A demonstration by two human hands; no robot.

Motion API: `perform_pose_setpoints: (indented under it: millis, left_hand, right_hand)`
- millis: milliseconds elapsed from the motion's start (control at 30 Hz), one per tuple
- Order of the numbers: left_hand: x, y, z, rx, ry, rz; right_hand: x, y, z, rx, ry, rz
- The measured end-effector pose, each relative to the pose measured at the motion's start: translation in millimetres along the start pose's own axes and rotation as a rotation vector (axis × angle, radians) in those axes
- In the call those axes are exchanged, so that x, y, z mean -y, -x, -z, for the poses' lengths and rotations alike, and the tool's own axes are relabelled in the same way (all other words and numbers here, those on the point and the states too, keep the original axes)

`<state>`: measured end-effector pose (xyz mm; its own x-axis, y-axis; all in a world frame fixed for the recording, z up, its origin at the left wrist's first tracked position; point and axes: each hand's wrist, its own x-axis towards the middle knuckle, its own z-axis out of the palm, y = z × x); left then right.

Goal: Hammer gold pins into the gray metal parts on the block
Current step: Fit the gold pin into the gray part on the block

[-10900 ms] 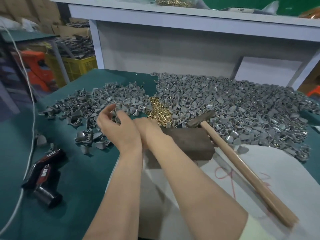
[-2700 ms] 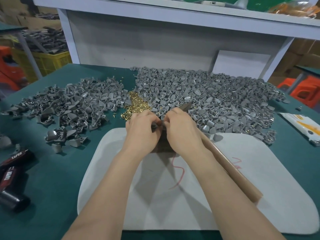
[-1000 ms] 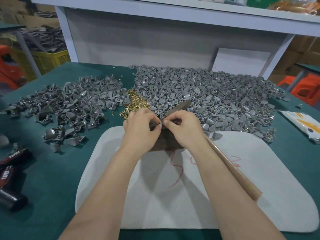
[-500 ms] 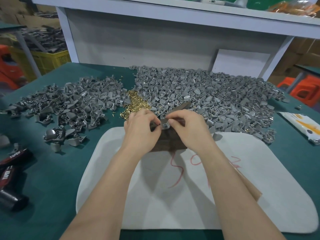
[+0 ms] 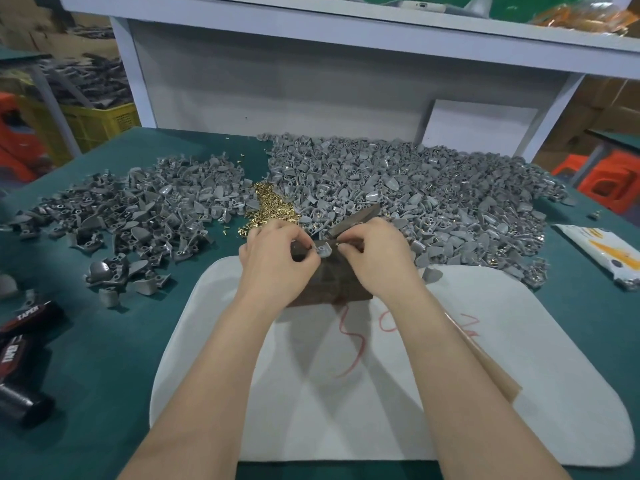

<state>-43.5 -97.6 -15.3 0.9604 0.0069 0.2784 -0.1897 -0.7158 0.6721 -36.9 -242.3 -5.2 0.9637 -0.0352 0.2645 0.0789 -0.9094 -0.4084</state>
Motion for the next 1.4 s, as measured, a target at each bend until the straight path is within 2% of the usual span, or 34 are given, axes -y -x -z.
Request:
perform_pose_setpoints:
  millis: [300,567,700,800,1033,1167,1400]
  left_hand:
    - [0,0,-3,0.002,-0.029,0.003]
    - [1,0,-3,0.005,-0.041,-0.017]
    - [1,0,-3,0.002,-0.039,-0.027]
    - [1,0,-3,-0.001,-0.031,-0.028]
    - [1,0,-2,0.009,-0.021,-0.027]
    - [-1,1,-2,-0.016,-0.005,-0.032]
    - [-6,2,3,-0.071,0.081,-0.160]
  right_hand:
    - [6,1,-3,-0.021,0.089,0.035]
    - [5,2,-3,-0.003,0.026,0.087]
    - [0,3,0,-0.070,-0.289,0.036]
    - [1,4,4,-0.031,-0.457,0.051]
    - [5,6,-2,-0.054,-0.431,0.190]
    - [5,8,-2,-0.060,-0.553,0.147]
    - [10,7,0,-0.016,-0.701,0.073]
